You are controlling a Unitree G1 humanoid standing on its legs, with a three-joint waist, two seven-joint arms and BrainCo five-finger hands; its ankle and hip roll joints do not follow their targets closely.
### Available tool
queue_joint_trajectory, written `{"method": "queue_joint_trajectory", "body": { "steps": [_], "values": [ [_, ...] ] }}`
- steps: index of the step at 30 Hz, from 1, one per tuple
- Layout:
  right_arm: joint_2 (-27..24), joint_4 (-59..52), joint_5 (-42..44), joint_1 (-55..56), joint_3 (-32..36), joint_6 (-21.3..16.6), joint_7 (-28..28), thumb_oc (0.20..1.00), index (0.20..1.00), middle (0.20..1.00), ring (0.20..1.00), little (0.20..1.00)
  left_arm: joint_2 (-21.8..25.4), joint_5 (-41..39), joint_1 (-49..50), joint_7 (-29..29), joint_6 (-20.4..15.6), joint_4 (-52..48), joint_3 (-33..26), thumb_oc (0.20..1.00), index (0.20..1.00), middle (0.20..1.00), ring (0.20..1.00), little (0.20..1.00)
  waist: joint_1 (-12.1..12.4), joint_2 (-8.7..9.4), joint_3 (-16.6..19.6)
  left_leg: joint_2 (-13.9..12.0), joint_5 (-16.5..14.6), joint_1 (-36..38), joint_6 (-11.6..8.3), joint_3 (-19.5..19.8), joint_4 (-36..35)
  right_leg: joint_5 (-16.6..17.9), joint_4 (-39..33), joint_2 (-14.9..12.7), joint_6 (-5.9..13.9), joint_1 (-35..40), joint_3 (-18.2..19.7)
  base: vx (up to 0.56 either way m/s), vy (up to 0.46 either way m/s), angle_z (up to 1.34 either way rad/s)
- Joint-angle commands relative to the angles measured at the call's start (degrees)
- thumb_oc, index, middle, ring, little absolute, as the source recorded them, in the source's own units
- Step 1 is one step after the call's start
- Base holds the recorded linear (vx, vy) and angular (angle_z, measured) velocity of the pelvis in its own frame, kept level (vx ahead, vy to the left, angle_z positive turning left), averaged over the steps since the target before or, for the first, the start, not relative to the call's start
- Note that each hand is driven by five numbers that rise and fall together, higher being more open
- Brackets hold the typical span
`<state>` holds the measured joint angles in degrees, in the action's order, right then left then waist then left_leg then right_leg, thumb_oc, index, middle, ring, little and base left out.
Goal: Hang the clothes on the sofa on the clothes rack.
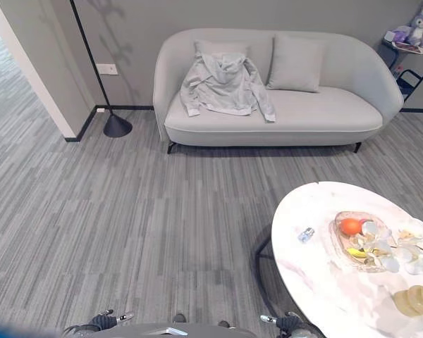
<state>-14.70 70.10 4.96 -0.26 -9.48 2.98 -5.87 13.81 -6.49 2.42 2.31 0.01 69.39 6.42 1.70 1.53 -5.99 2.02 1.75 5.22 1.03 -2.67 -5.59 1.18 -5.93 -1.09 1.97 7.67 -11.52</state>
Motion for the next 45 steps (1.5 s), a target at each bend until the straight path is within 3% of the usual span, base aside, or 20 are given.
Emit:
{"method": "queue_joint_trajectory", "body": {
  "steps": [1,28,45],
  "values": [
    [-1.8,-0.1,-0.2,-2.9,-0.8,-1.0,-0.5,1.000,1.000,1.000,1.000,1.000,0.4,-0.3,-3.7,0.5,-1.3,2.0,1.5,1.000,1.000,1.000,1.000,1.000,0.6,0.00,-0.2,-3.1,-4.2,2.7,-4.14,0.8,0.6,-0.4,0.9,-5.5,7.97,-0.6,-0.2,0.00,0.000,0.00],
    [-1.3,0.2,0.7,-2.3,-0.3,-1.1,-1.1,1.000,1.000,1.000,1.000,1.000,-0.4,-0.4,-3.7,0.8,-1.2,2.9,1.7,1.000,1.000,1.000,1.000,1.000,0.4,-0.34,-0.2,-2.6,-4.4,2.3,-3.84,0.8,0.6,0.1,0.9,-6.1,8.34,-1.2,-0.2,0.00,0.002,0.00],
    [-1.4,-0.5,-0.1,-4.5,-1.5,-0.5,-0.9,1.000,1.000,1.000,1.000,1.000,0.3,-1.6,-4.7,0.8,-1.2,3.0,1.5,1.000,1.000,1.000,1.000,1.000,1.1,0.20,-1.8,-0.9,-3.8,-1.3,-2.20,1.5,0.6,1.8,1.4,-7.3,9.12,-4.9,1.1,0.00,0.038,-0.02]
  ]
}}
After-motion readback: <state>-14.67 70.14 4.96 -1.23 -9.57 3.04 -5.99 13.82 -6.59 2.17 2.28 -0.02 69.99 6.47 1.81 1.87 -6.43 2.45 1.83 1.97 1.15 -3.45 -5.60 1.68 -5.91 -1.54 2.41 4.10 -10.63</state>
